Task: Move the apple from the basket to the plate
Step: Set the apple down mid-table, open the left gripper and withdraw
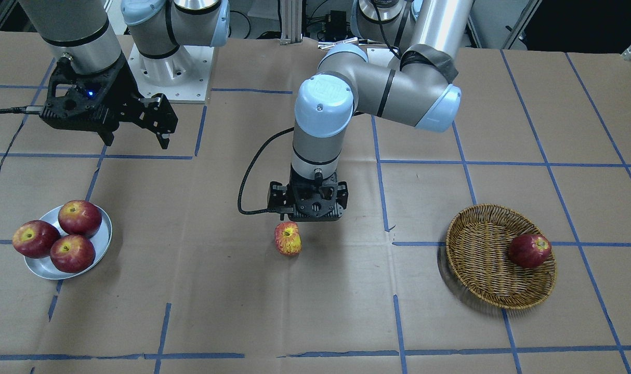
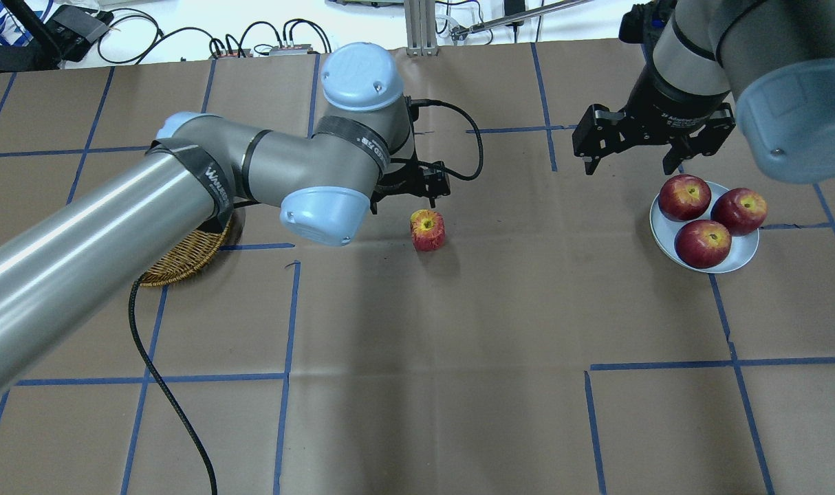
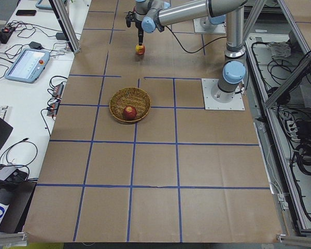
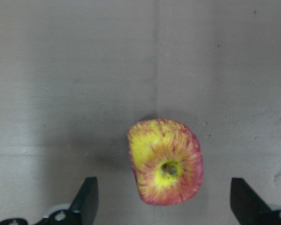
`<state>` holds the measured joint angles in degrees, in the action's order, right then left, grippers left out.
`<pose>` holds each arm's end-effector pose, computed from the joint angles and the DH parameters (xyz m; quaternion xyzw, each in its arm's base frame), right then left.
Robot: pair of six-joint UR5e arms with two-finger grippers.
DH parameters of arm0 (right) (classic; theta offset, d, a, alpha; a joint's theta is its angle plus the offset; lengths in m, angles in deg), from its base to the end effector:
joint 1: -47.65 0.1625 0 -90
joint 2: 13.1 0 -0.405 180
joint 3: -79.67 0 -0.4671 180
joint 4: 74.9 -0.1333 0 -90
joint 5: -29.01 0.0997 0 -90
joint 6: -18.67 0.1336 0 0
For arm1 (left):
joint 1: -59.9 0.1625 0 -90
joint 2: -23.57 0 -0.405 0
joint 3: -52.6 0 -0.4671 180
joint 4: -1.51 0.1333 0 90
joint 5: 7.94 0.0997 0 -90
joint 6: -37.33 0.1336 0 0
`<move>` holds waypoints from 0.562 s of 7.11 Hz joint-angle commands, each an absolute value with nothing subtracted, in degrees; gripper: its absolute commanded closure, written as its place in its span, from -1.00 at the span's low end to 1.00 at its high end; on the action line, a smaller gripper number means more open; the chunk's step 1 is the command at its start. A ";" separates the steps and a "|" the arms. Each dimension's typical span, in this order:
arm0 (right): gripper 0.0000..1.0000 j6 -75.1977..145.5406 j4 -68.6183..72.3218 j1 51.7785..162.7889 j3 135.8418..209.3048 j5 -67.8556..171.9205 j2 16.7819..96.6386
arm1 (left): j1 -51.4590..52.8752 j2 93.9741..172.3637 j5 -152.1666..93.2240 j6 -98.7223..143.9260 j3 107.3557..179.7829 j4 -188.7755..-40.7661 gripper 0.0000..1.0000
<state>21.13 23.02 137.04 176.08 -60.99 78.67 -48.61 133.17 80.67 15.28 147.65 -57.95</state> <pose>0.1273 -0.5616 0.4018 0.0268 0.9992 -0.0286 0.0005 -0.3432 -0.5951 0.2266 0.0302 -0.9981 0.0440 0.0292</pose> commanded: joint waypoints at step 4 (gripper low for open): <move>-1.00 21.13 23.19 137.21 176.08 -60.99 78.75 | -37.51 116.78 82.06 26.59 140.23 -86.77 -0.96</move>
<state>21.13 23.15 137.14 176.07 -60.97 78.71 -41.09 121.79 81.77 23.44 141.06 -79.87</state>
